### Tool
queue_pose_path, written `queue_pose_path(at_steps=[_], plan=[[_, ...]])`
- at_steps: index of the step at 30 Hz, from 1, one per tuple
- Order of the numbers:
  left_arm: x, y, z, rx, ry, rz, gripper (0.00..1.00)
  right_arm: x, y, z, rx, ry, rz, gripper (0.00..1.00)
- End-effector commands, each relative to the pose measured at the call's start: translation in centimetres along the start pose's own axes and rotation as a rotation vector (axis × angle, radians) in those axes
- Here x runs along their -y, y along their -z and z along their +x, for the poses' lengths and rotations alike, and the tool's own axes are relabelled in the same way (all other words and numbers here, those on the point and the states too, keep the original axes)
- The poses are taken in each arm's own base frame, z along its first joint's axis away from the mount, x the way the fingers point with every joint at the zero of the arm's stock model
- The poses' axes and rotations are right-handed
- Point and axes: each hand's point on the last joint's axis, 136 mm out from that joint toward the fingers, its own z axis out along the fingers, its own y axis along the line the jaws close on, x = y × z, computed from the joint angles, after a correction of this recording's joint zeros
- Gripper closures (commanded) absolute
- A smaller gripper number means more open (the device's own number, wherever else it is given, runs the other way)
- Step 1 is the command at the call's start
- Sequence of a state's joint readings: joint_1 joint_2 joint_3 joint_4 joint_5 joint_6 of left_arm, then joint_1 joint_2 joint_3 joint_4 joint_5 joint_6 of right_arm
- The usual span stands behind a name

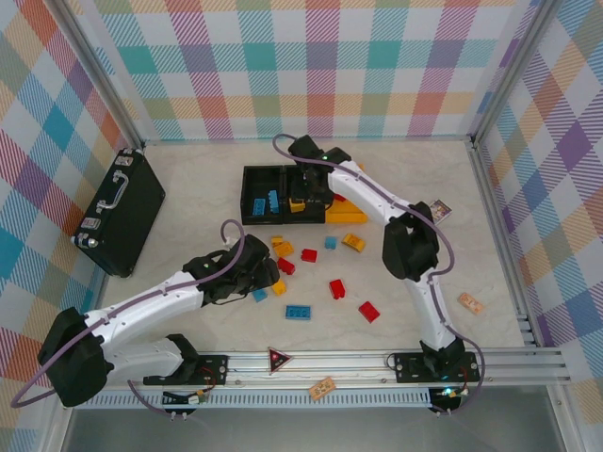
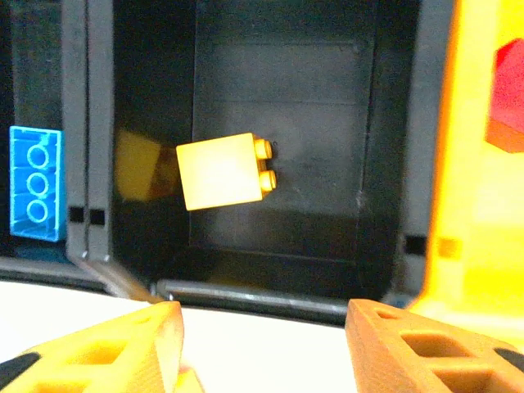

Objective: Sort the legos into containers by color
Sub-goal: Pick up the lego from the bottom-center of the table.

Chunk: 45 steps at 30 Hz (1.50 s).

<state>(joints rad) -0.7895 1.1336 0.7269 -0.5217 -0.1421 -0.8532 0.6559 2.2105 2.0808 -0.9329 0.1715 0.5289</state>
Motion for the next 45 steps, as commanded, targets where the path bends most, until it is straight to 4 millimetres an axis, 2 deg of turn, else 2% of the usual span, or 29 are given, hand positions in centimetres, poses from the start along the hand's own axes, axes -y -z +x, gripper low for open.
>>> queue_pose_path(at_steps=[1,10,14,20,24,33,39,45], plan=[[0.3,-0.2,-0.3,-0.001,0.014,0.004,0.41,-0.4,4.2,-0.5,0.079,0.021,-0.043,0.46],[1.6,-0.5,-0.5,-0.022,-0.012,0.031,0.42,1.7,6.6,3.2,0.077,0.004,-0.058,0.46],[2.0,-0.8,-0.2,-0.04,-0.018,0.043,0.42,3.0,7.3,5.7,0.057,-0.005,-0.059,0.46],[4.4,-1.3,1.2,-0.127,-0.077,0.151,0.42,4.6,7.7,10.7,-0.004,-0.02,-0.089,0.42],[5.1,-1.5,2.7,-0.184,-0.108,0.208,0.41,5.5,7.2,14.6,-0.071,-0.016,-0.083,0.4],[3.9,-1.8,4.6,-0.222,-0.099,0.206,0.41,5.4,4.3,21.5,-0.201,-0.016,-0.054,0.39],[3.1,-1.9,5.0,-0.225,-0.093,0.185,0.41,5.8,2.5,24.0,-0.26,-0.011,0.006,0.4],[3.0,-2.4,5.0,-0.225,-0.09,0.17,0.42,6.2,1.0,24.8,-0.292,0.001,0.048,0.45]])
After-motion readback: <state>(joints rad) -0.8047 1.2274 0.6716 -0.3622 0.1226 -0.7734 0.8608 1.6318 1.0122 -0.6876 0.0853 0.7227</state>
